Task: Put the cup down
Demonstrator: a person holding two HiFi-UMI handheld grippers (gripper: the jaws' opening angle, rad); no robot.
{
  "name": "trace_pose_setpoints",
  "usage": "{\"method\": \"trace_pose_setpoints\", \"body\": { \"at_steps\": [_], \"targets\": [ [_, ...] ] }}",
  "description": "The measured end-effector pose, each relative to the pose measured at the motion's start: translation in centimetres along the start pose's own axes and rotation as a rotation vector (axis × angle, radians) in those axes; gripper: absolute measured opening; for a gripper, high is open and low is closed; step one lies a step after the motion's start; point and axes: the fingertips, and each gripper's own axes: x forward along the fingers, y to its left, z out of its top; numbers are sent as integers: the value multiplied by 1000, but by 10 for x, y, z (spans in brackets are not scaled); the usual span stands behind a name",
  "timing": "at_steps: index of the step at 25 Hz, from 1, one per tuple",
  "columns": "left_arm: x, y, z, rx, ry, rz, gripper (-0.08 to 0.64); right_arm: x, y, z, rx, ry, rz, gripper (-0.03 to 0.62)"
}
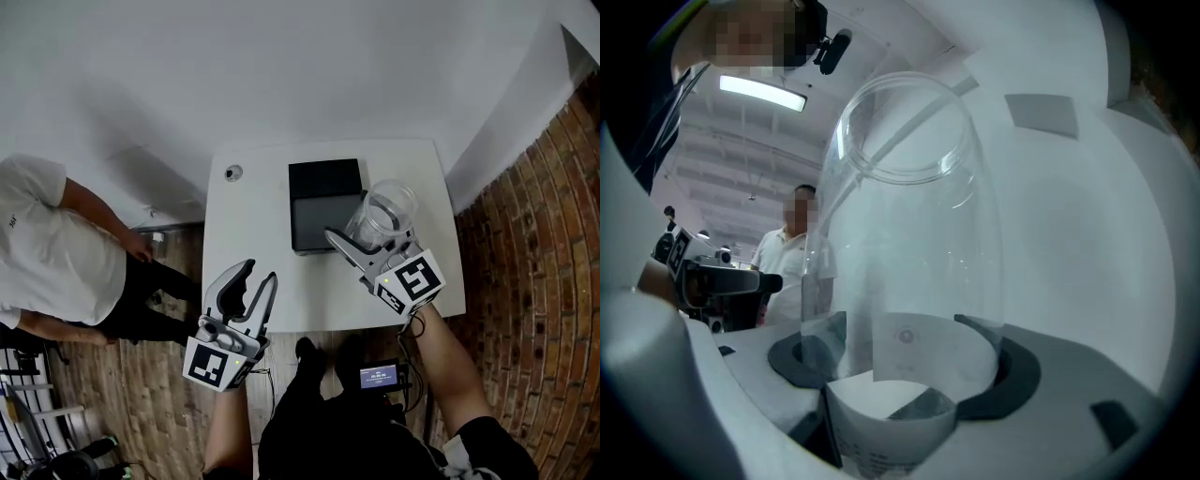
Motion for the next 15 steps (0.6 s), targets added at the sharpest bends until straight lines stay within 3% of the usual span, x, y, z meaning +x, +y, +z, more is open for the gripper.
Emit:
{"method": "trace_pose_setpoints", "body": {
  "at_steps": [15],
  "targets": [
    [26, 19, -37, -48, 36, -2, 132, 62, -57, -60, 6, 46, -15, 379]
  ]
}}
